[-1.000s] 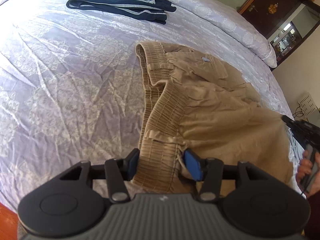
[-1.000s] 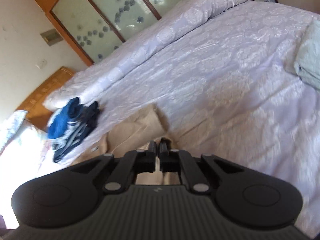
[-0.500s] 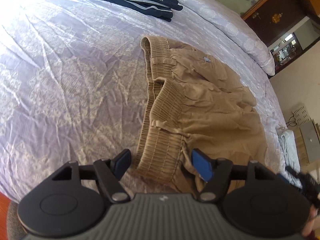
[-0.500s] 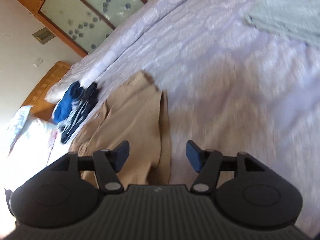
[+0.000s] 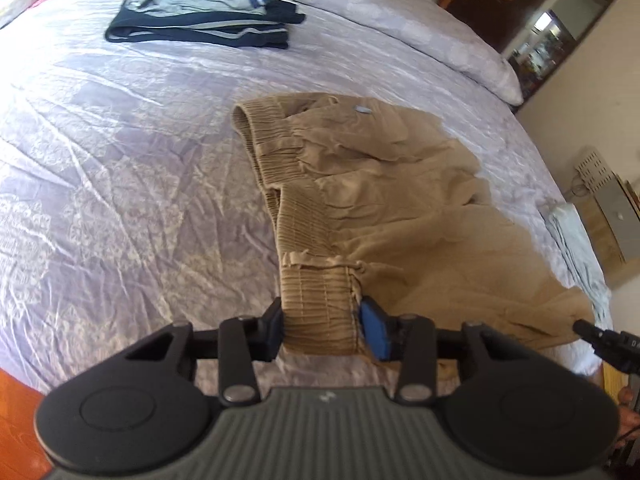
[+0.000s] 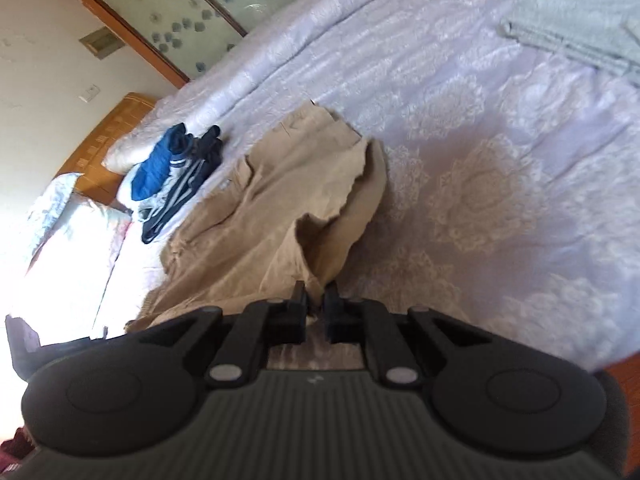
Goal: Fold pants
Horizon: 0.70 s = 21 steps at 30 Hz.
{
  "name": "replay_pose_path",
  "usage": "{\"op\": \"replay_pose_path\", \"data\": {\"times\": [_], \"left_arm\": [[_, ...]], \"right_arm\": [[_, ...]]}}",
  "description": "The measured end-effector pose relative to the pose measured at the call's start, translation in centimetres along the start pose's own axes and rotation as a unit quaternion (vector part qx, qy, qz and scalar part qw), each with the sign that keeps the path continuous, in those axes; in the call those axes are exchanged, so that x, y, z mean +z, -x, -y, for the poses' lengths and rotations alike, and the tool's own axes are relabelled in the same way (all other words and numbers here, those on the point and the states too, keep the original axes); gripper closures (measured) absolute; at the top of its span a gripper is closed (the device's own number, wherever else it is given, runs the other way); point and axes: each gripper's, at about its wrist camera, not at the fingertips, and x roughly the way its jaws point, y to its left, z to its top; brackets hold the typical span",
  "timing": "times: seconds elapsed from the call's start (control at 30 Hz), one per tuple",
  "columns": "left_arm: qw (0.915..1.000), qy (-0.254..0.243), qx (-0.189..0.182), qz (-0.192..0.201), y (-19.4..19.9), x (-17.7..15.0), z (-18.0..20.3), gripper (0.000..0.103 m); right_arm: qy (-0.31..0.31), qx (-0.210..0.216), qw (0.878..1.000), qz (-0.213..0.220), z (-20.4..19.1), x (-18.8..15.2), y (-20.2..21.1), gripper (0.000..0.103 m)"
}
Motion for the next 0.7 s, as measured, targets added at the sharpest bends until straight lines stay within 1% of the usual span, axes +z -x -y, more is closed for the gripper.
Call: {"op": "replay_pose_path", "data": {"times": [0.03, 0.1, 0.13, 0.17, 0.2, 0.27, 0.33, 0.37, 0.4, 0.47, 0.53, 0.57, 0.63, 0.7], "left_arm": [[0.9999, -0.009, 0.004, -0.006, -0.2, -0.3, 0.3, 0.064], [0.9991, -0.029, 0.025, -0.018, -1.3, -1.3, 0.7, 0.064], [0.9987, -0.031, 0.033, -0.025, -2.1, -1.7, 0.6, 0.064], [0.9987, -0.023, 0.035, -0.030, -2.8, -2.2, 0.3, 0.061], [0.9990, -0.015, 0.033, -0.026, -3.0, -2.5, 0.0, 0.057], [0.9993, -0.017, 0.030, -0.018, -2.7, -2.7, 0.1, 0.056], [0.9993, -0.017, 0.030, -0.017, -1.9, -2.6, -0.2, 0.045], [0.9993, -0.017, 0.031, -0.014, -1.4, -2.5, -0.5, 0.035], [0.9994, -0.018, 0.030, -0.008, -0.6, -2.3, -0.9, 0.033], [0.9993, -0.010, 0.032, 0.016, 0.8, -1.4, -2.0, 0.033], [0.9989, 0.002, 0.034, 0.033, 1.5, 0.1, -3.2, 0.033], [0.9985, 0.008, 0.038, 0.037, 1.4, 1.3, -3.7, 0.034], [0.9978, 0.010, 0.038, 0.054, 0.8, 4.0, -4.3, 0.035], [0.9969, 0.011, 0.030, 0.072, -0.7, 6.8, -4.7, 0.028]], "right_arm": [[0.004, -0.002, 1.000, -0.002, 0.1, -0.5, 0.6, 0.093], [0.004, -0.013, 1.000, -0.016, 0.8, -1.9, 1.0, 0.093], [0.004, -0.021, 0.999, -0.028, 1.2, -2.5, 0.5, 0.093], [0.001, -0.032, 0.999, -0.037, 1.7, -3.1, -0.5, 0.093], [-0.005, -0.043, 0.998, -0.047, 2.5, -3.6, -1.3, 0.092], [-0.017, -0.068, 0.995, -0.067, 3.5, -4.4, -3.0, 0.092], [-0.024, -0.063, 0.996, -0.064, 3.7, -4.2, -3.4, 0.092], [-0.018, -0.061, 0.996, -0.068, 3.5, -3.9, -3.4, 0.090], [-0.005, -0.056, 0.996, -0.069, 3.4, -3.6, -3.2, 0.088], [0.031, -0.072, 0.995, -0.056, 2.8, -2.5, -2.3, 0.068], [0.048, -0.102, 0.994, -0.016, 2.9, -1.0, -0.8, 0.067], [0.047, -0.106, 0.993, 0.000, 3.1, -0.1, -0.2, 0.067], [0.045, -0.105, 0.993, 0.025, 3.2, 2.5, -0.3, 0.067], [0.068, -0.094, 0.992, 0.049, 2.3, 5.3, -1.6, 0.067]]}}
